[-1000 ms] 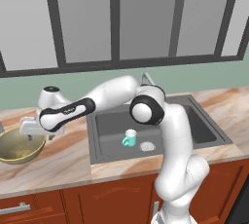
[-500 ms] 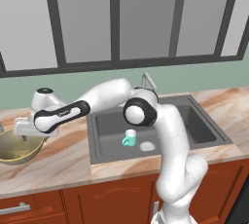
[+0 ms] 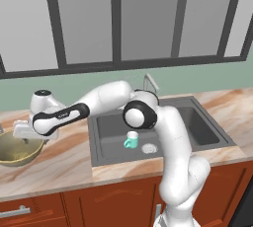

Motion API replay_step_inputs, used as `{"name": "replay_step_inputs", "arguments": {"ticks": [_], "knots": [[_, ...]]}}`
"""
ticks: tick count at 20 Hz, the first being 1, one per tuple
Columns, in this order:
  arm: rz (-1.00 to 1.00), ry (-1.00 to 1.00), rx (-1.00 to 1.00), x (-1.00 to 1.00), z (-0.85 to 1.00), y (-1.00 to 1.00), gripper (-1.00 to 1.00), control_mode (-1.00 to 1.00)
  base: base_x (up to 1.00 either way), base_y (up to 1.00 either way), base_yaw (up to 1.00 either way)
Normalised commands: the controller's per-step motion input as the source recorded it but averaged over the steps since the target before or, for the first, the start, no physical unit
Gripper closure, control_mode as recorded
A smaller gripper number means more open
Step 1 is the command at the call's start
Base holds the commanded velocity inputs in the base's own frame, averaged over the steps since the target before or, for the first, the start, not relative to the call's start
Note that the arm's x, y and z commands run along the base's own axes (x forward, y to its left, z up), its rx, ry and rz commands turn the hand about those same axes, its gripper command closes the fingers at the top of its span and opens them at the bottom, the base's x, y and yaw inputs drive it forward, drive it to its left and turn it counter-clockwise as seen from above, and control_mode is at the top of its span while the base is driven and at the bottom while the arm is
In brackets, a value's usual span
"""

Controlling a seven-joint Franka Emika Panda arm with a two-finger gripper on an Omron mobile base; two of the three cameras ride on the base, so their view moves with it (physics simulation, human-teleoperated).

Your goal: Pick the mug and place it in the sink. Pick the bowl and place it in the open cabinet and then close the cabinet.

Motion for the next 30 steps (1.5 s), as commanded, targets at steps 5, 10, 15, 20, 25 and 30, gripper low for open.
{"name": "replay_step_inputs", "arguments": {"ticks": [5,10,15,20,25,30], "knots": [[-0.03,-0.01,0.00,-0.50,-0.09,-0.02,1.00,-1.00,0.00,0.00,0.00],[-0.06,-0.01,0.01,-0.58,-0.05,-0.12,1.00,-1.00,0.00,0.00,0.00],[-0.33,-0.16,0.06,-0.43,0.34,-0.48,1.00,-1.00,0.00,0.00,0.00],[-0.56,-0.05,0.12,-0.23,0.28,-0.77,1.00,-1.00,0.00,0.00,0.00],[-0.56,0.27,0.36,-0.01,0.80,-0.67,1.00,-1.00,0.00,0.00,0.00],[-0.46,0.37,0.34,0.00,1.00,-0.68,1.00,-1.00,0.00,0.00,0.00]]}}
